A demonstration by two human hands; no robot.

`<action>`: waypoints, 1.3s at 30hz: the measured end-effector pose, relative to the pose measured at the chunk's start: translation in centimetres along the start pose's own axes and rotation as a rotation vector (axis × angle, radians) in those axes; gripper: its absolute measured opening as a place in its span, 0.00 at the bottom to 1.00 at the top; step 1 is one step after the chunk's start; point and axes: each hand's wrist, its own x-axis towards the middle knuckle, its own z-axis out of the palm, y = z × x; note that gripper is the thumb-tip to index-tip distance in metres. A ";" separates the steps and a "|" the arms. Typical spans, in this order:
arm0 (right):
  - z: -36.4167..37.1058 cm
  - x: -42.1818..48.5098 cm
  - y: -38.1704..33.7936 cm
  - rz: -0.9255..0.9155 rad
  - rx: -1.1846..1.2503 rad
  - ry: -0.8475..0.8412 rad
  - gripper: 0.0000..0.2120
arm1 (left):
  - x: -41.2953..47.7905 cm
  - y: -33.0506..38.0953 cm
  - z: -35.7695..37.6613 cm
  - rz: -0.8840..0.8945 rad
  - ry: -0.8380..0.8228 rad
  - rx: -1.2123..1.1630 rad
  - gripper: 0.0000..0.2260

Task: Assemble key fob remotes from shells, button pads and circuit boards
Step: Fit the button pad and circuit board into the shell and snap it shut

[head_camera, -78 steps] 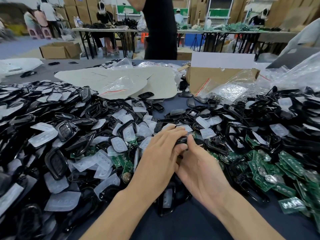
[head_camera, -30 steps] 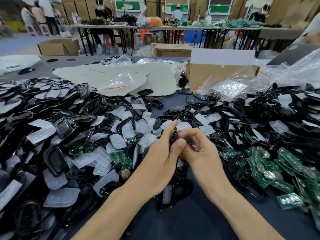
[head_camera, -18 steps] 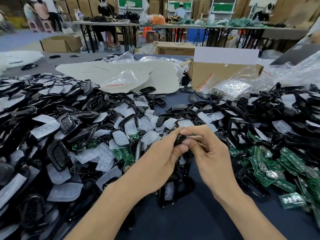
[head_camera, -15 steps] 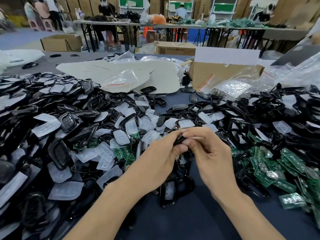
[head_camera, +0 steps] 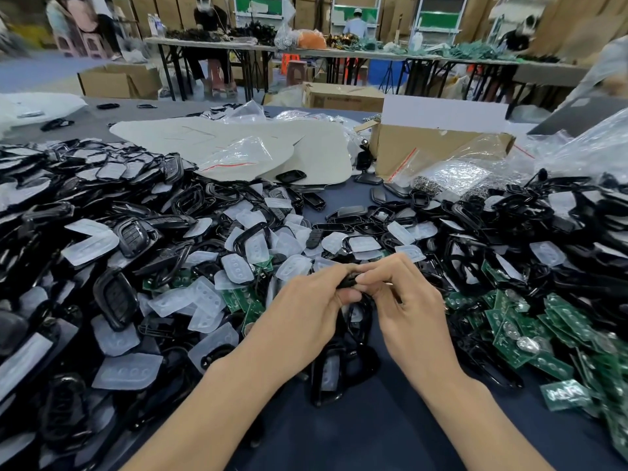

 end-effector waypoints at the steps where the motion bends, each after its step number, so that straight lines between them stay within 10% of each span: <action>1: 0.0 0.0 0.0 0.003 -0.003 0.001 0.17 | 0.0 0.0 0.1 0.001 0.007 0.010 0.13; 10: 0.0 0.1 -0.2 -0.018 -0.143 -0.011 0.18 | 0.1 -0.8 0.6 -0.073 -0.123 0.070 0.26; 39: 0.7 0.4 -1.1 0.233 0.080 0.122 0.26 | 0.5 -0.2 1.1 -0.061 0.151 -0.021 0.15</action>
